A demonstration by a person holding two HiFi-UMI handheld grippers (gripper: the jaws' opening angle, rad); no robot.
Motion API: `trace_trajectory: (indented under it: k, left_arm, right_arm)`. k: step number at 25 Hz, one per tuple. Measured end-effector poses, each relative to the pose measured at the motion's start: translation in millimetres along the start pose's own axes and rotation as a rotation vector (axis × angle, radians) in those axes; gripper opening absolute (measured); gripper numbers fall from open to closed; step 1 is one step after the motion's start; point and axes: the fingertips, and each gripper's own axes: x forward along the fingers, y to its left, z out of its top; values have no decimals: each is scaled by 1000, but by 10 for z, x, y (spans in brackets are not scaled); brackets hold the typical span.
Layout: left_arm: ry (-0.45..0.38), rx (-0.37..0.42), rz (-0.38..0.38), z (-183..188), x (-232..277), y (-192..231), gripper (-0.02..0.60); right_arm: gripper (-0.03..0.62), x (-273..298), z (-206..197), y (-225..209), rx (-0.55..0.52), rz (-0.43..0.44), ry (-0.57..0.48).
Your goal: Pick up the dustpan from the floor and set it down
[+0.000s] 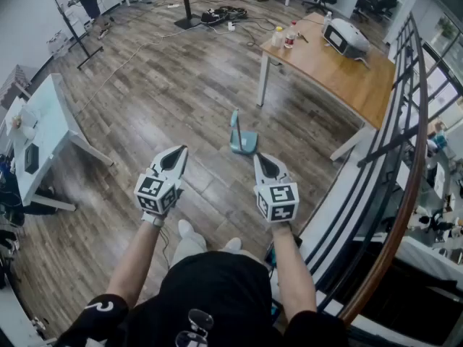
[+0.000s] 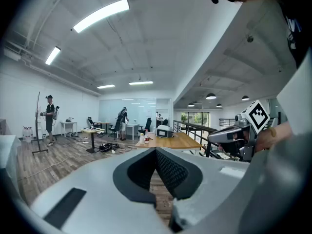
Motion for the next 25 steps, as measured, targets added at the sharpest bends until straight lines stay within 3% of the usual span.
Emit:
trace_trajectory:
  k: [25]
  left_arm:
    - [9,3,8,71,354,15,-2]
  right_arm:
    - [-6,218,1,-267,23,7,12]
